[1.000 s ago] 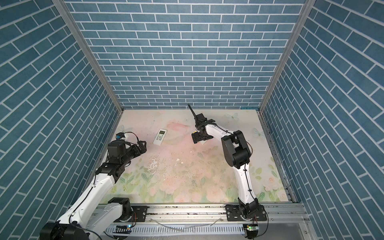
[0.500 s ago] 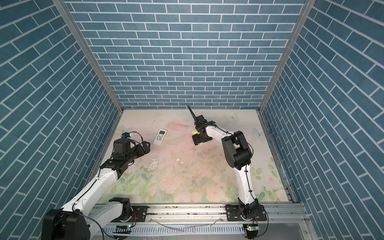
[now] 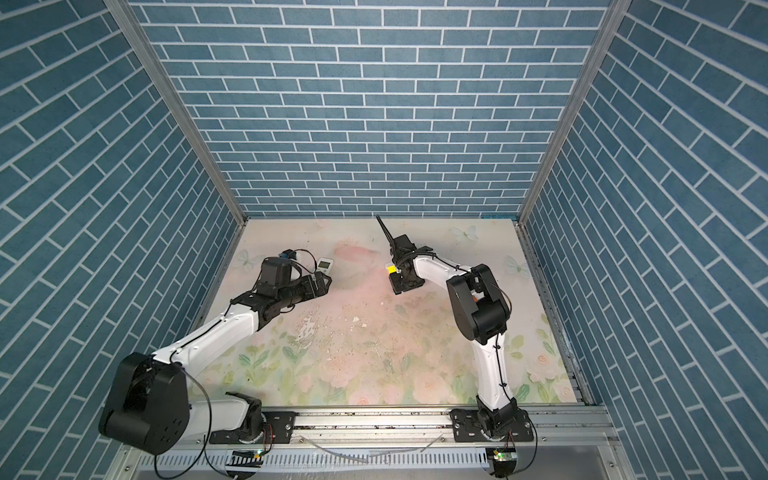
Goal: Unload the batteries from the remote control
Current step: 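Lift the remote with the right gripper while the left gripper reaches toward it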
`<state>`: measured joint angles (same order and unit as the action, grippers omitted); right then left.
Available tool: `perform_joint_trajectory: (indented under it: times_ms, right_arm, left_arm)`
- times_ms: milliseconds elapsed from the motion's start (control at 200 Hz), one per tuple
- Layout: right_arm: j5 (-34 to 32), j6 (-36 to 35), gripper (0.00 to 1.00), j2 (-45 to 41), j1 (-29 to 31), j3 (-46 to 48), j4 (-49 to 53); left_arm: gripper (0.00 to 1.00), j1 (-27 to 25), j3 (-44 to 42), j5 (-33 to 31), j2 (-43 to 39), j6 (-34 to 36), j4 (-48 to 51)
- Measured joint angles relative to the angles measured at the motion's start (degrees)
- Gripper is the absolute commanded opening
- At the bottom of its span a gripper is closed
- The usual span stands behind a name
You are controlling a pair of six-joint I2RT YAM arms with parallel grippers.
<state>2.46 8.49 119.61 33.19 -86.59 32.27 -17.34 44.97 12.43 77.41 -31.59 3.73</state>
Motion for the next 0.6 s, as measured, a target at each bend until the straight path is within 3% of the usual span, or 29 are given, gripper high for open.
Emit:
perform_joint_trajectory:
  times_ms: [375, 600]
  right_arm:
    - [4.24, -0.02, 0.22, -15.5, 2.47, 5.03, 2.25]
    - [5.62, -0.02, 0.2, -18.73, 4.31, 5.03, 3.98]
  left_arm:
    - [1.0, -5.35, 7.76, 13.09, 17.27, -6.49, -12.39]
    - [1.0, -7.45, 10.88, 17.07, 23.15, -11.13, -19.19]
